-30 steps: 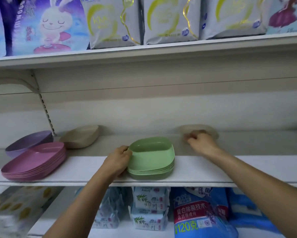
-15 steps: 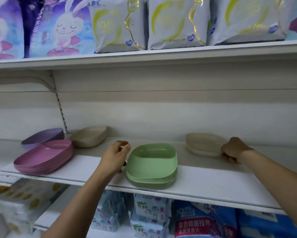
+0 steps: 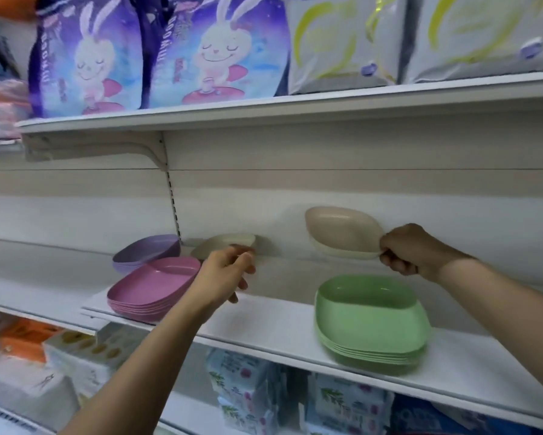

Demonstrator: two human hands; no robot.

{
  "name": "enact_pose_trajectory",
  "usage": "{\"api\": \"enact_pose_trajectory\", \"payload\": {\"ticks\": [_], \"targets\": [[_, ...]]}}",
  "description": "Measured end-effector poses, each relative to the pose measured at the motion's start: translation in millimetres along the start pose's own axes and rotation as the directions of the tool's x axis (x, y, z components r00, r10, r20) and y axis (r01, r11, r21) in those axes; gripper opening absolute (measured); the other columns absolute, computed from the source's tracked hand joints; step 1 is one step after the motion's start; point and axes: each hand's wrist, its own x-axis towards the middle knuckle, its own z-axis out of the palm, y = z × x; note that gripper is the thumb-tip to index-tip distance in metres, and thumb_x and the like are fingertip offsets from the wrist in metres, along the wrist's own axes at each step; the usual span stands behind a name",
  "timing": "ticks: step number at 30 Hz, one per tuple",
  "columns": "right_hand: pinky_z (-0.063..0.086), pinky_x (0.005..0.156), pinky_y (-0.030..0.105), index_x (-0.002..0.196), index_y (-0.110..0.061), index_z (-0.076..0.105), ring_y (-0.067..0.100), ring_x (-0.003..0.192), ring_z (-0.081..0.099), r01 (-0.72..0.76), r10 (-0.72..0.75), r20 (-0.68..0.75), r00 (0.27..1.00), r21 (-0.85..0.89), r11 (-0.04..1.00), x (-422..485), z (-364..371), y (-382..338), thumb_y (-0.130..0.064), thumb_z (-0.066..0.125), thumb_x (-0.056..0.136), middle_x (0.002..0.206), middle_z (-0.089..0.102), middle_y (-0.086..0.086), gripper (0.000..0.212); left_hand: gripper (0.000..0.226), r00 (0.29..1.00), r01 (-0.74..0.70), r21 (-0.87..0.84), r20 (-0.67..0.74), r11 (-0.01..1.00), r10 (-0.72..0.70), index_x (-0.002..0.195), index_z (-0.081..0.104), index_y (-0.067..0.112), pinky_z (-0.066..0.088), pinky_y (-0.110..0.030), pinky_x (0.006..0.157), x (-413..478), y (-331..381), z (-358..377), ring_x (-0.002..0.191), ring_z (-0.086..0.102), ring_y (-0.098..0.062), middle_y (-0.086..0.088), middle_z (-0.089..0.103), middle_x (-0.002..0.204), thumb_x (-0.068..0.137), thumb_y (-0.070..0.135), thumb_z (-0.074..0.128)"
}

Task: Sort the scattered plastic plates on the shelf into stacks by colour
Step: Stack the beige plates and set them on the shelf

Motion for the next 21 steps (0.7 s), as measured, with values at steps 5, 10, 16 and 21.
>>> {"api": "enact_pose_trajectory", "payload": {"ticks": [5, 10, 16, 21], "targets": [[0.023, 0.039, 0.019, 0.078, 0.005, 0.057, 0.015, 0.036, 0.038, -0.008, 0.008, 0.078, 0.997, -0.002, 1.000, 12, 79, -48, 0.001, 0.044, 0.086, 0.061, 0.055, 0.016, 0.016, 0.018, 0.998, 0.013, -0.006, -0.053, 1.000, -0.014, 0.106, 0.064, 0.016, 0.045, -0.026, 0.051, 39, -17, -72, 0.067, 0.056, -0.020, -0.009, 0.067, 0.092, 0.100, 0.018, 0.047], [0.026, 0.038, 0.018, 0.099, 0.008, 0.054, 0.018, 0.035, 0.041, -0.025, 0.021, 0.077, 0.997, 0.049, 0.999, 37, 174, -83, 0.002, 0.043, 0.085, 0.055, 0.057, 0.016, 0.019, 0.022, 0.994, 0.077, -0.044, -0.074, 0.996, -0.080, 0.098, 0.061, 0.017, 0.047, -0.037, 0.076, 108, -35, -116, 0.081, 0.055, -0.023, -0.010, 0.061, 0.100, 0.100, 0.032, 0.046], [0.035, 0.036, 0.020, 0.068, 0.006, 0.050, 0.019, 0.028, 0.042, -0.049, 0.047, 0.055, 0.997, 0.030, 0.998, 47, 246, -95, 0.004, 0.039, 0.087, 0.049, 0.053, 0.018, 0.021, 0.057, 0.963, 0.150, 0.246, 0.181, 0.958, -0.198, 0.139, 0.043, 0.001, 0.038, -0.040, 0.103, 157, -44, -110, 0.123, 0.051, -0.037, -0.024, 0.050, 0.136, 0.103, 0.044, 0.031], [0.032, 0.034, 0.017, 0.076, -0.001, 0.049, 0.017, 0.031, 0.044, -0.050, 0.062, 0.055, 0.997, -0.197, 0.979, 49, 257, -86, -0.008, 0.044, 0.090, 0.051, 0.055, 0.012, 0.017, 0.056, 0.912, 0.114, 0.446, 0.308, 0.888, -0.271, 0.139, 0.044, 0.002, 0.036, -0.031, 0.091, 168, -54, -106, 0.119, 0.051, -0.029, -0.018, 0.048, 0.142, 0.101, 0.042, 0.037]]}}
